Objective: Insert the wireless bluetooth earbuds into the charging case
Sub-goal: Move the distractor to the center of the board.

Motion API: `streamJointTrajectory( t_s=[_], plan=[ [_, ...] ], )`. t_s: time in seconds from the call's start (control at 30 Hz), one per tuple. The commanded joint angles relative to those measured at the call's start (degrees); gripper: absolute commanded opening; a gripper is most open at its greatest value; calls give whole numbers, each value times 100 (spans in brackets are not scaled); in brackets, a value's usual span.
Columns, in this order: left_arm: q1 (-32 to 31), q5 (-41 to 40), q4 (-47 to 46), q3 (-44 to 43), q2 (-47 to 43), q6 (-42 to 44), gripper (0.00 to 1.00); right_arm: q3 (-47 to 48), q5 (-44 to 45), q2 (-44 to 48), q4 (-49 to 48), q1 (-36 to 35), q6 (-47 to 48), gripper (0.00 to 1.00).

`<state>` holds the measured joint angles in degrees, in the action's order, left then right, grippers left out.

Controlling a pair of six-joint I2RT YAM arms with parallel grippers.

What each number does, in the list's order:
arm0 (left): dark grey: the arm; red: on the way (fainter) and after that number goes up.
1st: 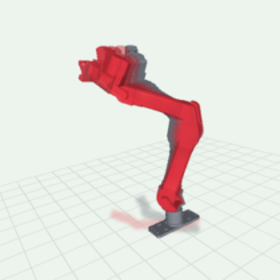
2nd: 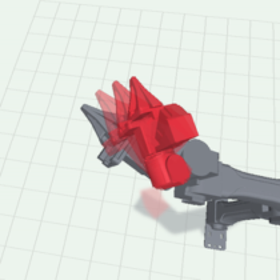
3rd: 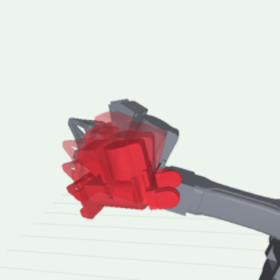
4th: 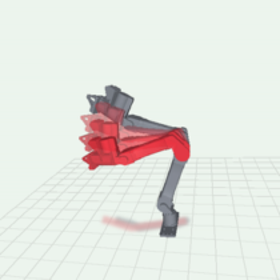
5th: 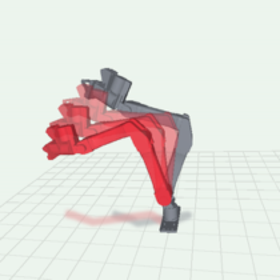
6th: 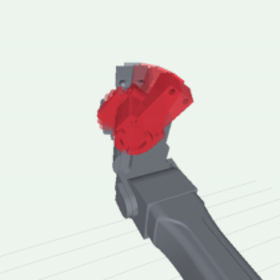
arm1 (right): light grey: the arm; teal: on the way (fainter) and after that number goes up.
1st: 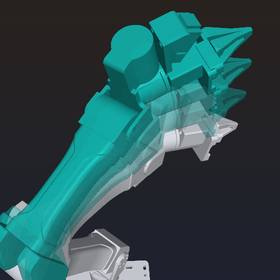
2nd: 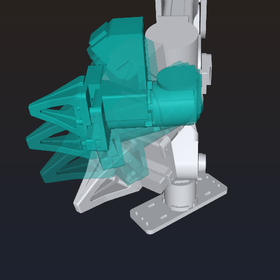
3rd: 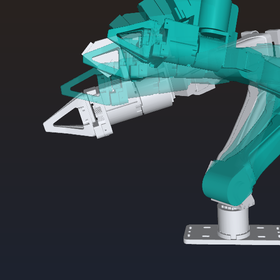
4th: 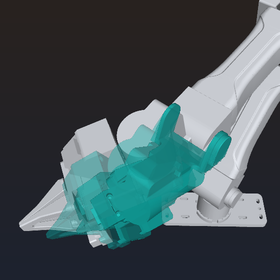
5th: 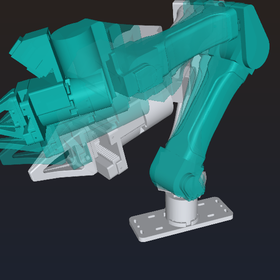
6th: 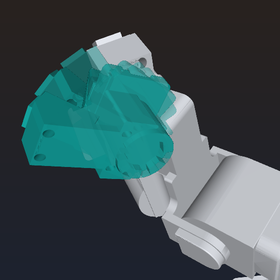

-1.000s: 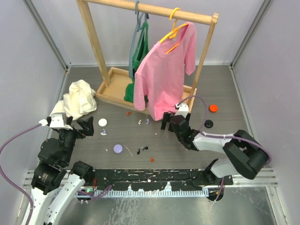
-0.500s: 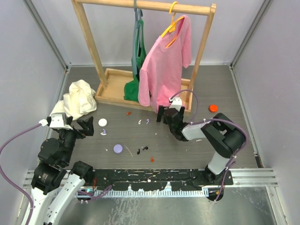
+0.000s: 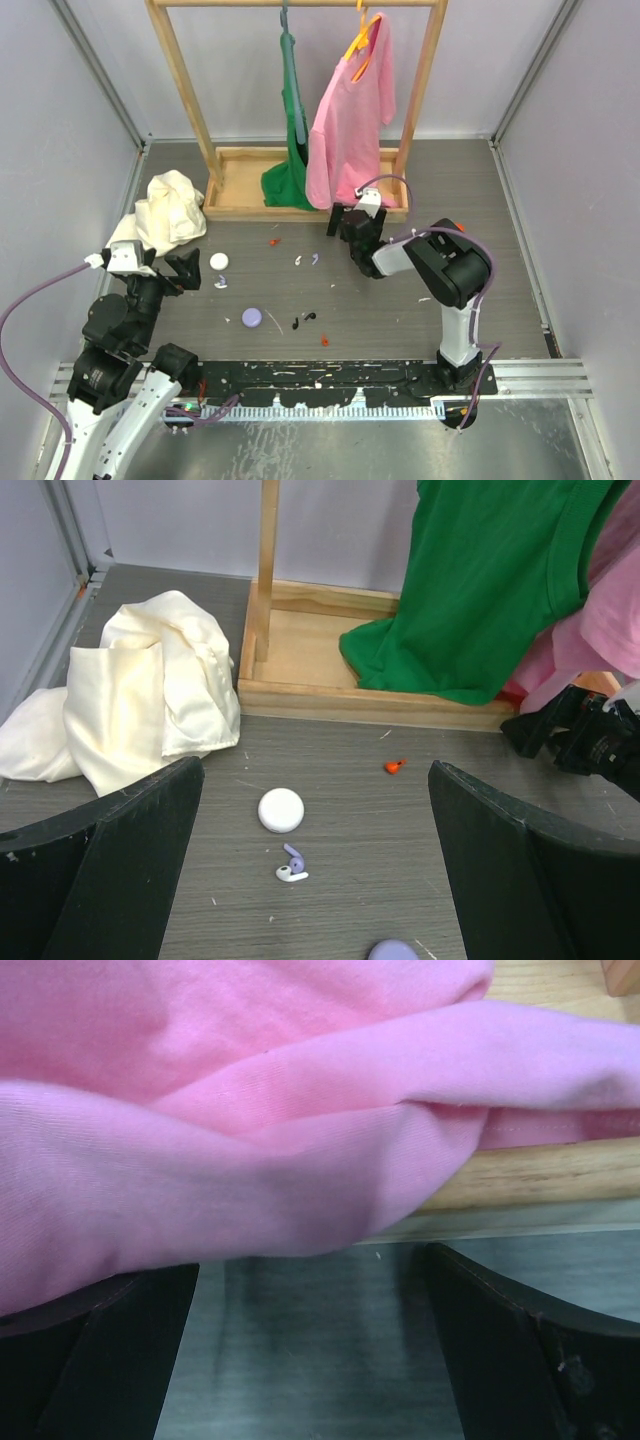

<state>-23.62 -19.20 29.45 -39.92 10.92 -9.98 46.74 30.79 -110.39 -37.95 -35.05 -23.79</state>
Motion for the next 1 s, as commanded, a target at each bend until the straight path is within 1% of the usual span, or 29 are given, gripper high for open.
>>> streamJointTrajectory(
  t_s=[0.0, 0.3, 0.53, 0.63, 0.73, 0.97],
  plan=[
    [6, 59, -335, -11, 81, 40, 98, 751, 83, -211, -392, 106, -106, 100],
    [4, 31, -360, 2, 154, 62, 98, 1391, -95, -646, -110, 331, -285, 100],
    [15, 24, -336, -20, 310, 58, 98, 1018, -337, -264, 5, 415, -309, 100],
    [16, 26, -290, -56, 430, 38, 98, 658, -467, 112, 116, 420, -382, 100],
    [15, 38, -190, -144, 627, -77, 98, 151, -639, 676, 236, 420, -413, 100],
    [15, 457, 545, -686, 1431, -743, 98, -773, -930, 2113, 1175, 420, -178, 100]
  ],
)
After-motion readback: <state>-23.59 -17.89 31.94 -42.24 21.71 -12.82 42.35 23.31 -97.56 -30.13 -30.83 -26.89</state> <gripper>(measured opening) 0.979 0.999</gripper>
